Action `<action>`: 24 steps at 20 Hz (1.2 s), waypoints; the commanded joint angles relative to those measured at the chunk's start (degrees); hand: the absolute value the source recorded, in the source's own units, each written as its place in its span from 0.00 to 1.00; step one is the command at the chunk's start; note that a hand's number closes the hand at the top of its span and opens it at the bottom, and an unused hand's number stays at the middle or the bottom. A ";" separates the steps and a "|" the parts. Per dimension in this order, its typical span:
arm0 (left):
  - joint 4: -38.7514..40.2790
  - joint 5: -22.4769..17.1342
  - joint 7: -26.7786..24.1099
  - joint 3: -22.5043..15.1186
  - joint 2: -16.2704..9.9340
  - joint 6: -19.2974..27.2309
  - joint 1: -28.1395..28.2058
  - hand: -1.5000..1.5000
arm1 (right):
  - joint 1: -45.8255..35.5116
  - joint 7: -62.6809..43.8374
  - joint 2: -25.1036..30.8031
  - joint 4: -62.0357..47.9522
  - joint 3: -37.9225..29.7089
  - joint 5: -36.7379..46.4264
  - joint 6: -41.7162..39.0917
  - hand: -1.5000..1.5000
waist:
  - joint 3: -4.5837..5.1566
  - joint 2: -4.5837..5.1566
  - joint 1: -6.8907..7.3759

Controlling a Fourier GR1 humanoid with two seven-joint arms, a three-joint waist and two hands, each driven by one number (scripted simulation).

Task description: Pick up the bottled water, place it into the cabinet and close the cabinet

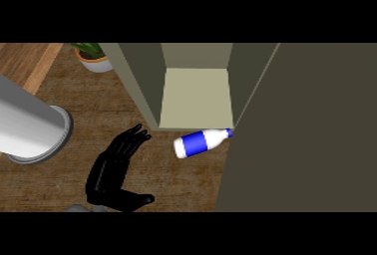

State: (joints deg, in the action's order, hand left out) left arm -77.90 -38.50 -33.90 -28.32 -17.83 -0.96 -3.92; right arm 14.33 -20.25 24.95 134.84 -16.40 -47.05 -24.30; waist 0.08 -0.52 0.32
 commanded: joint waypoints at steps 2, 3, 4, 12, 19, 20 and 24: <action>-8.92 -1.67 0.00 2.94 -5.97 -0.38 7.53 0.00 | 2.45 -3.65 -0.99 15.48 5.11 3.14 3.06 1.00 | 0.00 -0.18 0.01; -8.09 -0.14 -2.94 2.59 -6.71 -1.15 10.64 0.00 | 0.56 -4.41 -1.29 14.56 7.68 4.45 5.05 1.00 | 0.05 -0.01 0.51; -8.04 -1.91 -1.82 5.56 -9.82 -2.58 9.82 0.00 | 0.69 -4.57 -1.33 16.58 8.91 4.02 5.89 1.00 | 0.11 -0.22 0.19; -13.76 -0.71 -4.27 10.54 -17.65 -2.96 17.13 0.00 | -4.83 -6.47 -2.49 15.29 24.00 10.46 11.57 1.00 | 0.18 -0.45 0.61; -17.43 -1.65 -4.82 12.04 -21.02 -5.96 21.62 0.00 | -15.94 -7.41 -4.57 10.21 37.10 16.25 18.10 1.00 | 0.33 -0.71 0.79; -17.80 -2.71 -3.76 13.17 -22.09 -6.67 20.11 0.00 | -19.71 -8.01 -4.41 8.16 37.87 16.56 19.03 1.00 | 0.40 -0.63 0.87; -20.34 -3.80 -3.49 14.71 -23.68 -6.82 22.77 0.00 | -27.69 -9.42 -7.36 4.25 45.82 19.81 24.36 1.00 | 0.37 -0.83 1.19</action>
State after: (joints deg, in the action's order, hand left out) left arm -96.09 -40.86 -37.96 -15.39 -39.50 -6.79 17.31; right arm -7.81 -26.76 19.06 133.20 23.50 -40.62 -5.71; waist 0.42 -1.27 1.39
